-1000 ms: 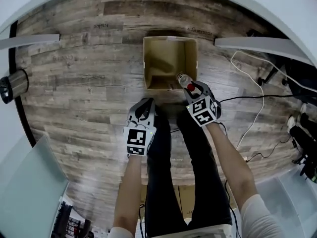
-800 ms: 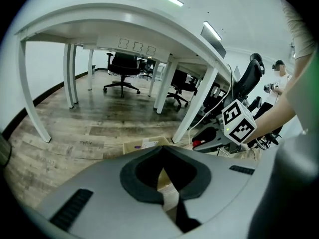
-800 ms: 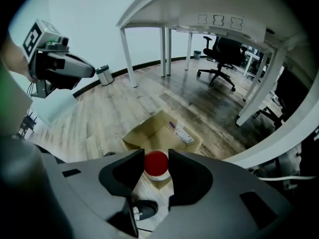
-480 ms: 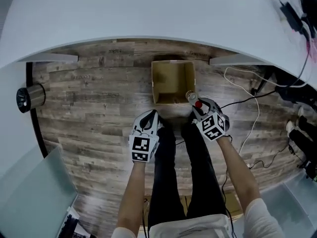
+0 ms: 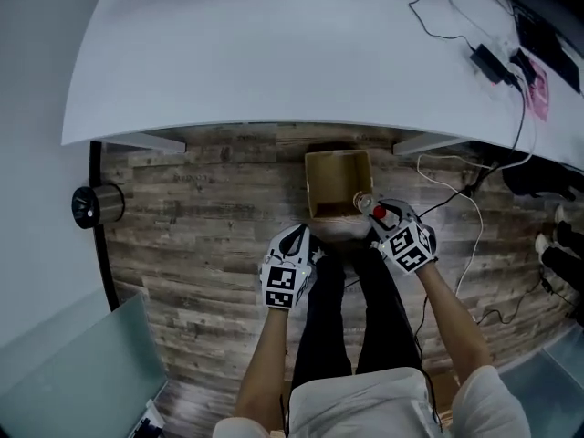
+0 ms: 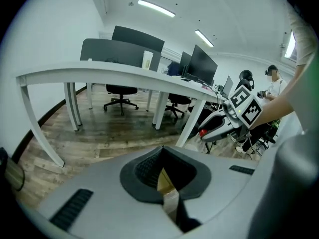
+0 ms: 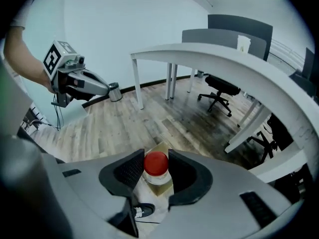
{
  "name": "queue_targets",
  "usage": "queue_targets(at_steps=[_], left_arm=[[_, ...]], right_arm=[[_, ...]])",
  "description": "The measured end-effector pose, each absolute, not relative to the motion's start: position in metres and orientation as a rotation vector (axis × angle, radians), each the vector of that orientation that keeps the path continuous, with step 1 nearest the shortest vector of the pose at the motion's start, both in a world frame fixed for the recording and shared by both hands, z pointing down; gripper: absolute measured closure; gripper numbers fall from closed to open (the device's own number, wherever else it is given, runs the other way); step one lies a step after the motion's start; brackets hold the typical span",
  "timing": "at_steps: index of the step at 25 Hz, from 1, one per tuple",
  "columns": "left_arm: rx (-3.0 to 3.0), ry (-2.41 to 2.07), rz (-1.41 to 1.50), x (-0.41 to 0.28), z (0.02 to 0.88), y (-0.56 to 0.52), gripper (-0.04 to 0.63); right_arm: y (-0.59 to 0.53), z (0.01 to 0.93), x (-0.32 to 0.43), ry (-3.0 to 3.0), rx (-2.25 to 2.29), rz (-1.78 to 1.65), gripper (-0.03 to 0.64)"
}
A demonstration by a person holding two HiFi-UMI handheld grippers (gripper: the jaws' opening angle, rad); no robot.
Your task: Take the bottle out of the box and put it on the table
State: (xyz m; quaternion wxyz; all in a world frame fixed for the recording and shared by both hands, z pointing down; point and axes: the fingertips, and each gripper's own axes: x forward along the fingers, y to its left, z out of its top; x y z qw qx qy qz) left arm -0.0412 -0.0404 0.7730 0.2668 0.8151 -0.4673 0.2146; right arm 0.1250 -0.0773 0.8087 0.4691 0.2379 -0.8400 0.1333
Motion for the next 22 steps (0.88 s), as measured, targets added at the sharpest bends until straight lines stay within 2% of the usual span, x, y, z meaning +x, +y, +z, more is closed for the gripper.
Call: queue_targets(at_steps=[22], left_arm=[[2.313,-1.358,0.435,-0.055,0.579,-0.027,0.581]], right_arm=[[-0.058,0.601,0.082,-2.124,0.655,0.219,0.437]])
